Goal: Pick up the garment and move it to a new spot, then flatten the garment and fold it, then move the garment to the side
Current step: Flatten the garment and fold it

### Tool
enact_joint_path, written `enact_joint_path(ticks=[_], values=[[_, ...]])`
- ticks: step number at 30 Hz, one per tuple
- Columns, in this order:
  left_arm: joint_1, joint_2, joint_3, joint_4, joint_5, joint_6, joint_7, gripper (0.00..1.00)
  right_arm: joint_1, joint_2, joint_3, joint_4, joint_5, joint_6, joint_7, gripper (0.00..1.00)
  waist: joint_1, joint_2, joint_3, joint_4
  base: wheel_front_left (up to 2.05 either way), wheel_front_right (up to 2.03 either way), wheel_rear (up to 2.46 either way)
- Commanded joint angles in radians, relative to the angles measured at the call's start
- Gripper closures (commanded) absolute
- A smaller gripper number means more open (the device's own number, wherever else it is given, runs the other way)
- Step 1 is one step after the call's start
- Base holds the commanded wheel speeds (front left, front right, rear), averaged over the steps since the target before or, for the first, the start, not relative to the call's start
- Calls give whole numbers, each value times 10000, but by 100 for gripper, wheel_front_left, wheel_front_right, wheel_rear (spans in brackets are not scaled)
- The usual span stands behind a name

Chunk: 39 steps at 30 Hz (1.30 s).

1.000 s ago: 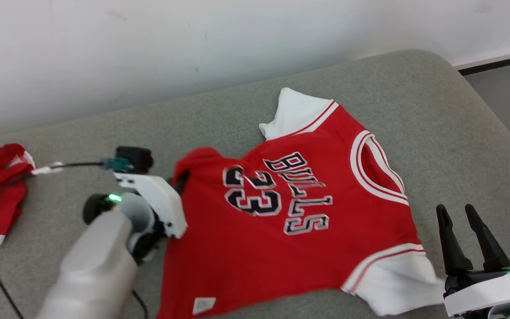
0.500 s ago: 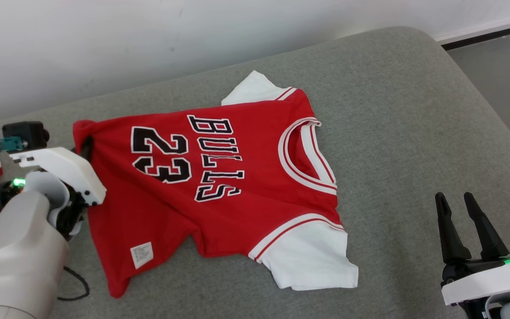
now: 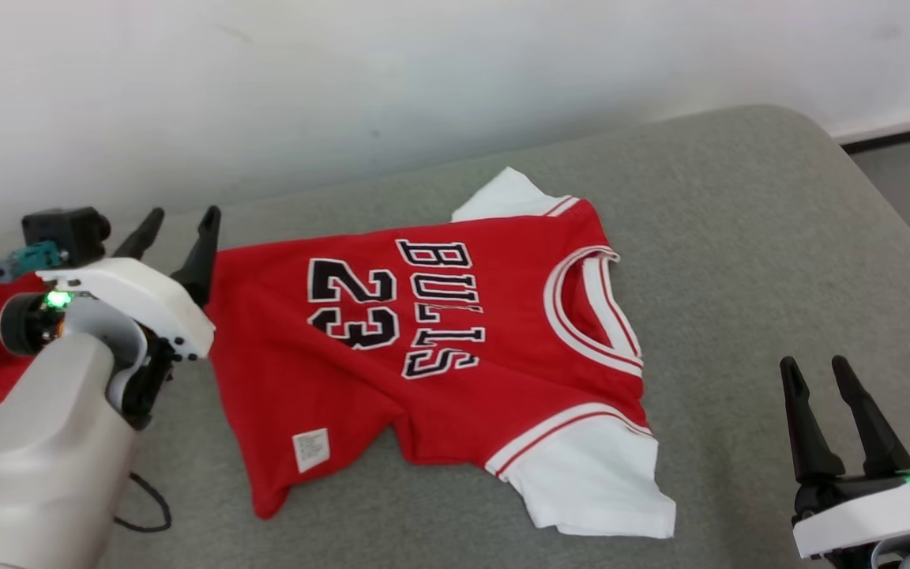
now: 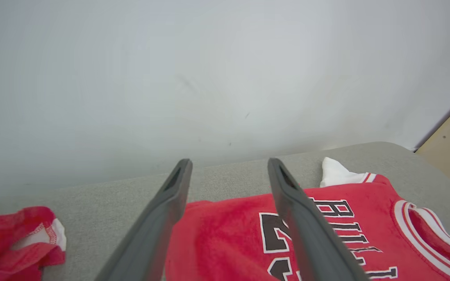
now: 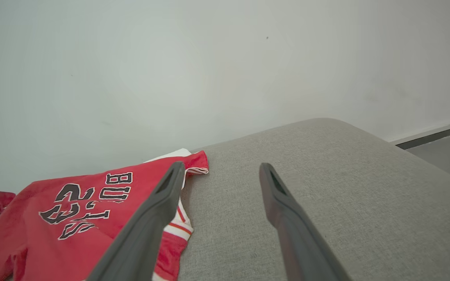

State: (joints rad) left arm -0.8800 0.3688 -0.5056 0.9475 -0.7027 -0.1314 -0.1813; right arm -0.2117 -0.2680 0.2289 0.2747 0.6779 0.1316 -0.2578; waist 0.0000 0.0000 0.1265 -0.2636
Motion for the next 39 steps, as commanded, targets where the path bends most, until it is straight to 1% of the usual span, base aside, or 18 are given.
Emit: enact_joint_path(ticks=[1, 4, 6, 9, 12, 17, 21, 22, 23, 24, 27, 30, 35, 39], values=[[295, 155, -63, -259, -38, 24, -192, 0, 183, -82, -8, -27, -68, -19, -51, 0, 0, 0, -423, 466, 0, 0, 0], [701, 385, 18, -1000, -87, 23, -580, 0, 363, -101, 5, -124, -124, -19, -28, 0, 0, 0, -684, 823, 0, 0, 0], [1057, 495, 136, -1542, -7, 123, -710, 0, 469, -115, -36, -196, -183, -19, -17, 0, 0, 0, -821, 1029, 0, 0, 0], [1817, 638, 405, -2562, 155, 523, -821, 0, 625, -120, -105, -325, -286, -19, -5, 0, 0, 0, -1019, 1267, 0, 0, 0], [2813, 746, 889, -3920, 363, 1058, -828, 0, 822, -79, -221, -442, -371, -19, -14, 0, 0, 0, -1174, 1417, 0, 0, 0], [4899, 502, 1772, -6256, 870, 1904, -828, 0, 1109, 14, -338, -621, -496, -19, -29, 0, 0, 0, -1289, 1554, 0, 0, 0], [6465, -8, 2587, -7852, 1291, 2386, -828, 0, 1370, 110, -464, -781, -604, -19, -50, 0, 0, 0, -1342, 1596, 0, 0, 0], [6844, -209, 2789, -8260, 1433, 2406, -830, 0, 1443, 144, -487, -825, -630, -19, -52, 0, 0, 0, -1354, 1598, 0, 0, 0], [7202, -454, 3050, -8673, 1551, 2326, -830, 0, 1512, 162, -475, -877, -697, -19, -59, 0, 0, 0, -1363, 1597, 0, 0, 0], [7202, -454, 3050, -8673, 1551, 2326, -830, 0, 1512, 162, -475, -877, -697, -19, -59, 0, 0, 0, -1363, 1597, 0, 0, 0], [8302, -989, 3707, -9329, 2156, 2293, -829, 0, 1648, 260, -477, -1076, -885, -19, -72, 0, 0, 0, -1388, 1558, 0, 0, 0], [9035, -1533, 4021, -9553, 2804, 2100, -830, 0, 1801, 359, -453, -1310, -1042, -19, -74, 0, 0, 0, -1384, 1547, 0, 0, 0], [9529, -2160, 4264, -9224, 3656, 1651, -830, 0, 1914, 419, -426, -1533, -1296, -19, -74, 0, 0, 0, -1342, 1576, 0, 0, 0], [9529, -2548, 4575, -8939, 4054, 1353, -831, 0, 1890, 449, -457, -1437, -1502, -19, -76, 0, 0, 0, -1330, 1609, 0, 0, 0]])
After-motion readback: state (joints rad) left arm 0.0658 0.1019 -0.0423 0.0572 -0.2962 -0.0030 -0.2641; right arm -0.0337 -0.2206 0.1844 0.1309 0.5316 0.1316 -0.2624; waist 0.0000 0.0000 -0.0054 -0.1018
